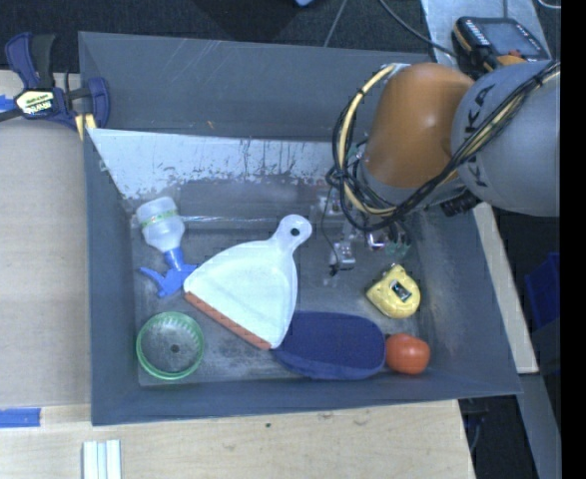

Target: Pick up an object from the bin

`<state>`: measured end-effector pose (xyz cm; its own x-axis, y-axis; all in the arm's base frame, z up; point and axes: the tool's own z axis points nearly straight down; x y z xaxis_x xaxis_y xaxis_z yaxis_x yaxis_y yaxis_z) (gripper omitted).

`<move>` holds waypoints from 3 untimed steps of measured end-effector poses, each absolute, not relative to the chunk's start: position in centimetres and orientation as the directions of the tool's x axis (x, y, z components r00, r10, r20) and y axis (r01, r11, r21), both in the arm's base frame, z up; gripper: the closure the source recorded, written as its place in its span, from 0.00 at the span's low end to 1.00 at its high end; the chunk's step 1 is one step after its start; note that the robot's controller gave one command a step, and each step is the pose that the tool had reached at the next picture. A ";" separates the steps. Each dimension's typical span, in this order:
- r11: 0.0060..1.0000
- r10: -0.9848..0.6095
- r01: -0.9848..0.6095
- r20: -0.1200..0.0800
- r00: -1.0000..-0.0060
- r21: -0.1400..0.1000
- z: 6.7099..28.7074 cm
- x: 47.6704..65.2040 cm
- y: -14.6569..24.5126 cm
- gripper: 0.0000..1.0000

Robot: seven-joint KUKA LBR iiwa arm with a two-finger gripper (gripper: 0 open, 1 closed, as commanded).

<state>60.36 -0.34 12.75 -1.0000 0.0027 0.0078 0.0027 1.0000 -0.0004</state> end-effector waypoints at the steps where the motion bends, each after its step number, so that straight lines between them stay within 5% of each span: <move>1: 0.997 0.075 0.075 0.011 -0.997 0.000 6.6 61.6 3.8 0.00; 2: 0.994 -0.110 -0.110 0.010 -0.994 0.001 6.9 60.8 1.7 0.00; 3: 0.994 -0.110 -0.110 0.009 -0.994 0.001 7.0 60.8 1.7 1.00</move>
Offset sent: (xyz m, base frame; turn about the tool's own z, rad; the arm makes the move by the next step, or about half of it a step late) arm 0.0125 0.0396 -0.0575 0.0754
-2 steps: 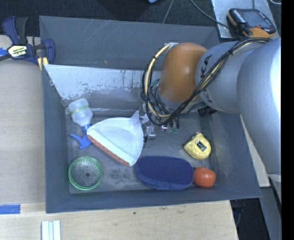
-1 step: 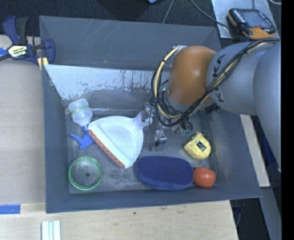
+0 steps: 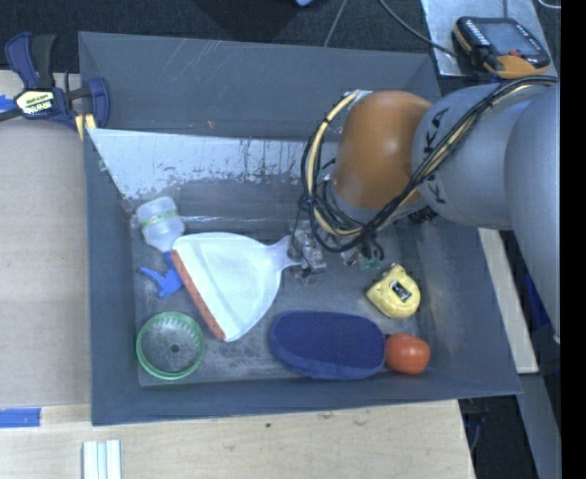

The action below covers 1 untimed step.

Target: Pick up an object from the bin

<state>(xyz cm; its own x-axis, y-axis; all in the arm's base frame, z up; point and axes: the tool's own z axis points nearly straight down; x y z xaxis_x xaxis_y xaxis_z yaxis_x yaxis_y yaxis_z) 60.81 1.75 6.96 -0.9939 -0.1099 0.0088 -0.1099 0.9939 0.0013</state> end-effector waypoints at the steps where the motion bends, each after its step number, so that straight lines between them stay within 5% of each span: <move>1: 0.958 -0.287 -0.287 0.003 -0.958 0.004 12.9 61.3 9.8 1.00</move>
Offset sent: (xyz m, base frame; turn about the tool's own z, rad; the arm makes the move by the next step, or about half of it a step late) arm 0.0033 0.0779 0.0592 -0.1800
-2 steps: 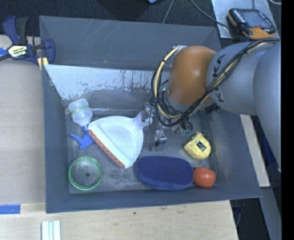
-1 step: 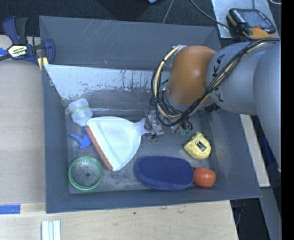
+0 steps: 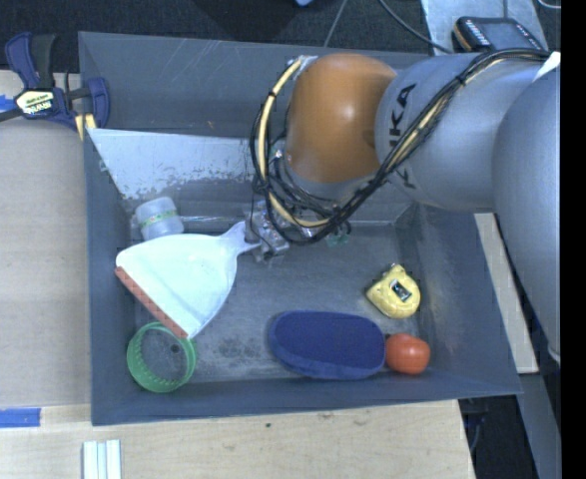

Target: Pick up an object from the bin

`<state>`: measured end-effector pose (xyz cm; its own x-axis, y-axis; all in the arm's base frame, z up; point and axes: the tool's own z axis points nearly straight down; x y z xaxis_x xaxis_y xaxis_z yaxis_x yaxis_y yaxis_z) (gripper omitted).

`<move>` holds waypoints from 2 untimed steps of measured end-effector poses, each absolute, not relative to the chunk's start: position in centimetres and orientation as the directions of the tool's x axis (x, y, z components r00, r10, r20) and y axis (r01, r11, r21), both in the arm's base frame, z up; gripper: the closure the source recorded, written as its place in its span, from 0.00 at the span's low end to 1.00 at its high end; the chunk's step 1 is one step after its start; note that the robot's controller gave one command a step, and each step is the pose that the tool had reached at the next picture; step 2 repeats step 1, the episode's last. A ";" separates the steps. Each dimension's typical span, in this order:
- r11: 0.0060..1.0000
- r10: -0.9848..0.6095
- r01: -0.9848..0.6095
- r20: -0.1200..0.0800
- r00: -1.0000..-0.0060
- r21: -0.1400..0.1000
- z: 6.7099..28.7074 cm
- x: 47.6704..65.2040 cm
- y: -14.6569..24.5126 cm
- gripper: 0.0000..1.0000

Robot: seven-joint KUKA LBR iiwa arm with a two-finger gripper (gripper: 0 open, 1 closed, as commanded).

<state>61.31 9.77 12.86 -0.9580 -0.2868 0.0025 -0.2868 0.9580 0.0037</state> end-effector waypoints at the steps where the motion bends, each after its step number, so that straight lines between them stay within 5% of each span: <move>1: 0.958 -0.287 -0.287 -0.008 -0.958 -0.001 22.5 62.9 15.7 1.00; 2: 0.958 -0.287 -0.287 -0.008 -0.958 -0.001 22.5 62.9 15.7 1.00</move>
Offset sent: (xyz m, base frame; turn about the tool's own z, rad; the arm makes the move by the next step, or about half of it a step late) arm 0.0121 0.0590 0.0917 0.0017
